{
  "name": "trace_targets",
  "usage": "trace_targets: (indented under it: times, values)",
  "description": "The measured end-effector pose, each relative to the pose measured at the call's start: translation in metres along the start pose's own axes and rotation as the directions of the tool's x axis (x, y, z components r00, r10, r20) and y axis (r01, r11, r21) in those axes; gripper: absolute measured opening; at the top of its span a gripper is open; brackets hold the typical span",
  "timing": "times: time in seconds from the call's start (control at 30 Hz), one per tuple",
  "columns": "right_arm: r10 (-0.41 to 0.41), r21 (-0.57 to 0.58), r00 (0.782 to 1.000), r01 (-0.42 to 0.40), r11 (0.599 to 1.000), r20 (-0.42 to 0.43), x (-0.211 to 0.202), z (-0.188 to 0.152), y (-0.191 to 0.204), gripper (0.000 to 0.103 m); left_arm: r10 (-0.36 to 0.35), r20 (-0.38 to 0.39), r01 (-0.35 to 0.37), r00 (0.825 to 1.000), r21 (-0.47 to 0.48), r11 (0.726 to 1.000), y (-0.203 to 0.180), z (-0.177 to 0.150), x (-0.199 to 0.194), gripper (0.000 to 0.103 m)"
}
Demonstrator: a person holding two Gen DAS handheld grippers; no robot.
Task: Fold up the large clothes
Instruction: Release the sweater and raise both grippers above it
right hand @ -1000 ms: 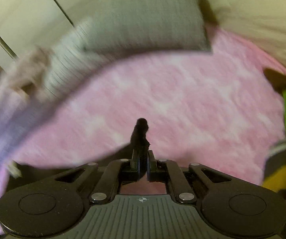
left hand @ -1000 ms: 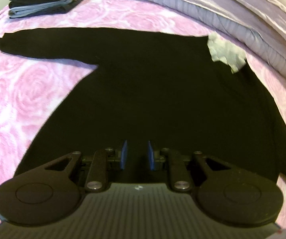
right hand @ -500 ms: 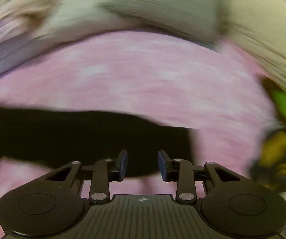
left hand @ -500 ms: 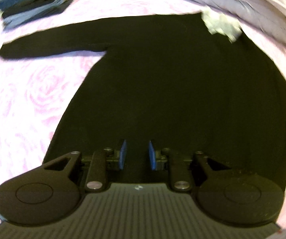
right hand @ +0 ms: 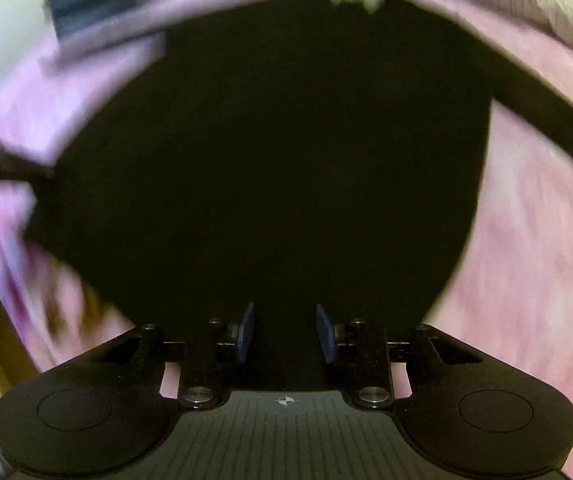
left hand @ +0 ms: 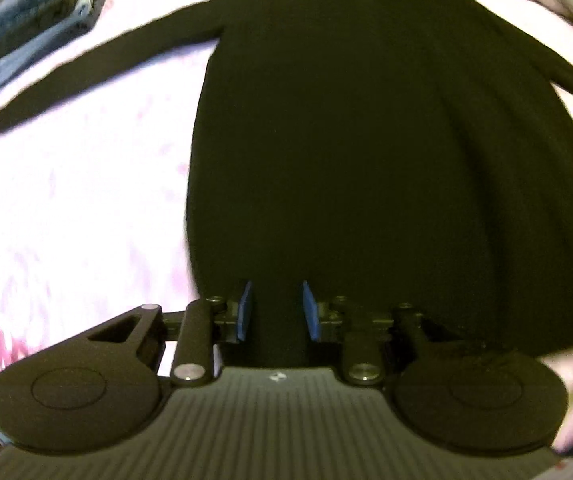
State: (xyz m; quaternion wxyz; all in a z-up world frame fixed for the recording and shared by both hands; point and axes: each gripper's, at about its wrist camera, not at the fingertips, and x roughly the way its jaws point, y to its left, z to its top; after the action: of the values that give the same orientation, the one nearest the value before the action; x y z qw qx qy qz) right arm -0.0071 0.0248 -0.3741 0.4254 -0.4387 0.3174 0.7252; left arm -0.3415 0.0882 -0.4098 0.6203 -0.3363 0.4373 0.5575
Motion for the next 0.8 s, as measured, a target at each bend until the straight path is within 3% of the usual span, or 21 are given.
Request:
trace_targets:
  times: [0.03,0.13,0.2,0.23,0.37,0.43,0.47,0.5,0.63,0.8]
  values:
    - [-0.052,-0.006,0.998,0.052,0.999,0.038,-0.009,-0.016,0.010,0.033,-0.019,-0.023,0.020,1.000,0.019,1.000,0.004,-0.013,-0.005,0.025]
    - [-0.142,0.084,0.984,0.152,0.985,-0.110,-0.021,-0.040,0.019,0.035,-0.041,-0.093,0.048,0.995,0.082,0.995,0.017,-0.045,-0.022,0.025]
    - [-0.142,0.181,0.956,0.192,0.965,-0.258,-0.027,-0.047,0.016,0.035,-0.046,-0.164,0.057,0.985,0.066,0.996,0.028,-0.056,-0.036,0.024]
    - [-0.140,0.240,0.957,0.202,0.949,-0.254,-0.040,-0.050,0.015,0.035,-0.045,-0.167,0.055,0.985,0.060,0.997,0.033,-0.058,-0.048,0.023]
    - [-0.107,0.418,0.985,0.154,0.895,-0.134,-0.112,-0.040,0.018,0.037,-0.057,-0.104,0.064,0.993,0.064,0.996,0.043,-0.041,-0.118,0.024]
    - [-0.094,0.470,0.992,0.121,0.874,-0.081,-0.145,-0.024,0.022,0.052,-0.071,-0.063,0.075,0.996,0.068,0.995,0.043,-0.024,-0.157,0.028]
    - [-0.089,0.481,0.995,0.098,0.871,-0.042,-0.160,-0.013,0.024,0.067,-0.076,-0.033,0.079,0.997,0.068,0.995,0.043,-0.015,-0.176,0.032]
    - [-0.092,0.484,0.996,0.080,0.871,0.002,-0.177,-0.002,0.028,0.074,-0.080,-0.006,0.080,0.997,0.066,0.995,0.042,-0.005,-0.191,0.033]
    - [-0.128,0.434,0.985,0.065,0.899,0.118,-0.229,0.038,0.051,0.076,-0.080,0.124,0.074,0.989,0.054,0.996,0.029,0.028,-0.256,0.042]
    - [-0.162,0.370,0.963,0.072,0.926,0.217,-0.279,0.050,0.089,0.076,-0.083,0.225,0.070,0.971,0.065,0.995,0.006,0.028,-0.318,0.047]
